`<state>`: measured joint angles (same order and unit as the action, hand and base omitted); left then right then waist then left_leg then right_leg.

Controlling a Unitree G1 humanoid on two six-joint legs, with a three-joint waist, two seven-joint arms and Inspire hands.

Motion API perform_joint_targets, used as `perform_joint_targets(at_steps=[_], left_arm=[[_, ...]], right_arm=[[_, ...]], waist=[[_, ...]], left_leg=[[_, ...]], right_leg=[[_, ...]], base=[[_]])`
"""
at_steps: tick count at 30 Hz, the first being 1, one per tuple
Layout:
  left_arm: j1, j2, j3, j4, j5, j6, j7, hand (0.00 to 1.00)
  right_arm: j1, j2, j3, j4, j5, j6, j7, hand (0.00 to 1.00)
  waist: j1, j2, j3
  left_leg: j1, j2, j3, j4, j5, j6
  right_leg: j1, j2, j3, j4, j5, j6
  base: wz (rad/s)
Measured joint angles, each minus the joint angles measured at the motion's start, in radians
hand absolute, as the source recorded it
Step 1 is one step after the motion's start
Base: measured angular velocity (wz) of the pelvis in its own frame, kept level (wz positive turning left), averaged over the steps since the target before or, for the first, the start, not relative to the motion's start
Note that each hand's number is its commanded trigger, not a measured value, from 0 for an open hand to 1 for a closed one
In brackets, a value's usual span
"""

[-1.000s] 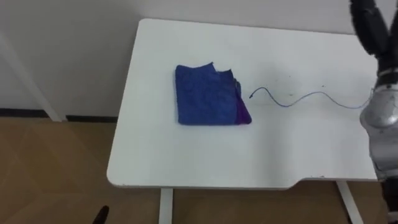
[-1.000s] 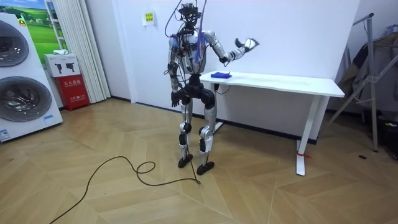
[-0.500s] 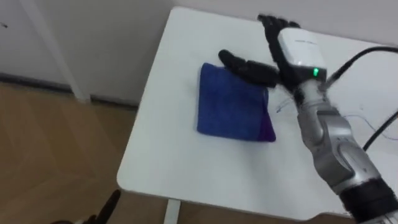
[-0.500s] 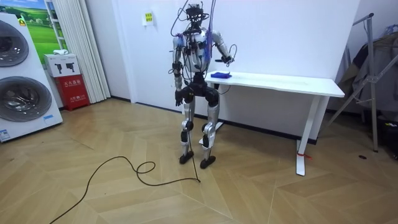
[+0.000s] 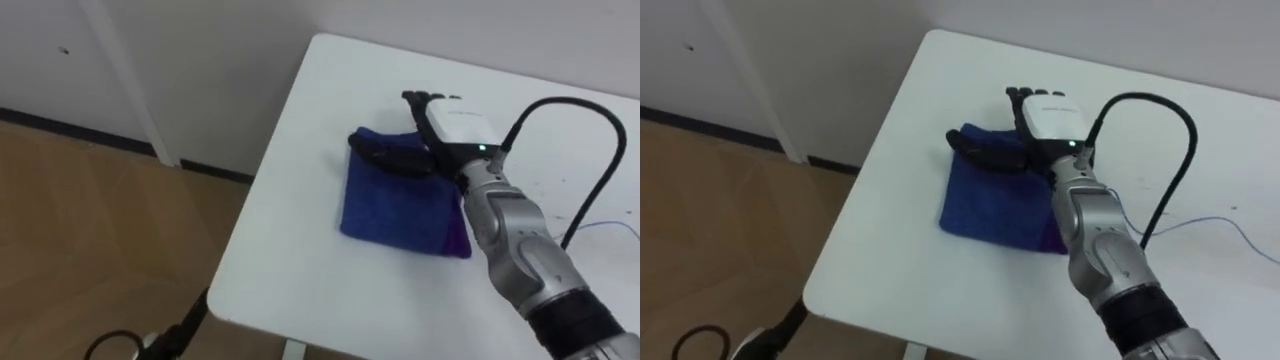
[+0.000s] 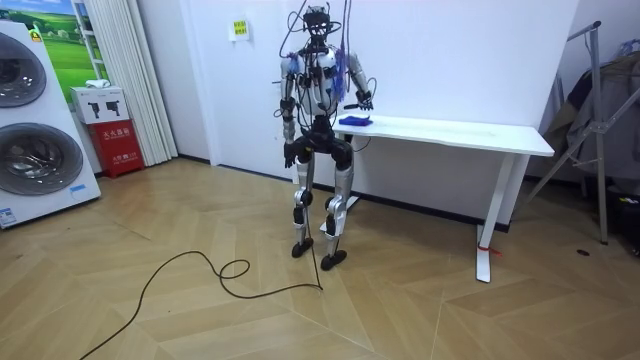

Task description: Wipe table

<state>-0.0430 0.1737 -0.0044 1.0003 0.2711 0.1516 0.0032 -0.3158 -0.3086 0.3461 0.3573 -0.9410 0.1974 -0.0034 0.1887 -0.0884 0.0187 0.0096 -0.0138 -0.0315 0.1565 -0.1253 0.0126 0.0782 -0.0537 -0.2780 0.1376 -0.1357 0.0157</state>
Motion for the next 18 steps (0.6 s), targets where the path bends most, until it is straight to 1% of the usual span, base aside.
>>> perform_joint_targets(at_steps=[2, 7, 9, 10, 11, 12, 14, 16, 17, 18], left_arm=[[0.001, 0.0, 0.0, 0.007, -0.004, 0.0, 0.003, 0.0], [0.014, 0.001, -0.003, 0.015, -0.005, 0.0, 0.007, 0.0], [0.017, 0.001, -0.003, 0.014, -0.005, 0.0, 0.007, 0.0], [0.017, 0.001, -0.003, 0.014, -0.005, 0.0, 0.007, 0.0], [0.017, 0.0, -0.002, 0.01, -0.002, -0.001, 0.007, 0.0], [0.017, 0.0, -0.001, 0.009, -0.002, -0.001, 0.007, 0.0], [0.021, 0.001, 0.0, 0.009, 0.0, -0.001, 0.007, 0.0], [0.025, 0.001, -0.001, 0.009, -0.001, -0.002, 0.007, 0.0], [0.027, 0.001, -0.002, 0.009, -0.003, -0.005, 0.007, 0.0], [0.026, 0.001, -0.003, 0.009, -0.005, -0.006, 0.007, 0.0]], right_arm=[[0.029, 0.001, 0.0, 0.027, 0.001, 0.0, 0.0, 0.0], [0.045, -0.001, -0.006, 0.028, -0.001, -0.004, 0.0, 0.0], [0.047, 0.0, -0.009, 0.023, -0.005, -0.004, 0.0, 0.0], [0.056, 0.001, -0.018, 0.009, -0.015, -0.003, 0.0, 0.0], [0.078, 0.001, -0.029, -0.019, -0.034, -0.002, 0.001, 0.0], [0.093, 0.003, -0.037, -0.034, -0.045, -0.004, 0.001, 0.0], [0.141, 0.006, -0.055, -0.082, -0.054, -0.012, 0.002, 0.0], [0.163, 0.007, -0.056, -0.107, -0.054, -0.015, 0.003, 0.0], [0.183, 0.007, -0.056, -0.124, -0.054, -0.015, 0.003, 0.0], [0.194, 0.007, -0.056, -0.135, -0.054, -0.015, 0.003, 0.0]], waist=[[-0.01, 0.0, 0.0], [-0.036, -0.001, -0.0003], [-0.047, -0.001, -0.0007], [-0.05, -0.001, -0.0009], [-0.053, 0.001, -0.0022], [-0.053, 0.0, -0.0027], [-0.05, 0.001, -0.0055], [-0.053, 0.005, -0.0085], [-0.057, 0.006, -0.0127], [-0.057, 0.006, -0.0147]], left_leg=[[0.007, 0.0, 0.002, -0.003, 0.0, 0.0], [0.008, -0.005, 0.006, -0.008, -0.001, 0.001], [0.007, -0.008, 0.007, -0.008, -0.002, 0.004], [0.007, -0.009, 0.007, -0.008, -0.007, 0.011], [0.007, -0.007, 0.01, -0.008, -0.018, 0.019], [0.007, -0.007, 0.013, -0.008, -0.02, 0.02], [0.013, -0.012, 0.021, -0.005, -0.021, 0.022], [0.02, -0.014, 0.026, -0.003, -0.02, 0.024], [0.021, -0.015, 0.026, -0.001, -0.02, 0.025], [0.021, -0.016, 0.026, 0.0, -0.02, 0.025]], right_leg=[[0.009, -0.002, -0.001, 0.0, -0.001, 0.002], [0.007, -0.008, 0.0, 0.0, -0.003, 0.005], [0.006, -0.01, 0.0, 0.0, -0.004, 0.006], [0.006, -0.009, 0.002, 0.0, -0.006, 0.009], [0.005, -0.007, 0.002, 0.0, -0.01, 0.009], [0.005, -0.008, 0.002, 0.0, -0.011, 0.009], [0.008, -0.013, 0.004, 0.005, -0.011, 0.009], [0.008, -0.016, 0.006, 0.014, -0.011, 0.009], [0.011, -0.018, 0.006, 0.016, -0.011, 0.009], [0.011, -0.019, 0.006, 0.016, -0.011, 0.009]], base=[[0.11], [-0.01], [0.0], [0.0], [0.0], [-0.06], [-0.11], [-0.1], [-0.06], [-0.03]])
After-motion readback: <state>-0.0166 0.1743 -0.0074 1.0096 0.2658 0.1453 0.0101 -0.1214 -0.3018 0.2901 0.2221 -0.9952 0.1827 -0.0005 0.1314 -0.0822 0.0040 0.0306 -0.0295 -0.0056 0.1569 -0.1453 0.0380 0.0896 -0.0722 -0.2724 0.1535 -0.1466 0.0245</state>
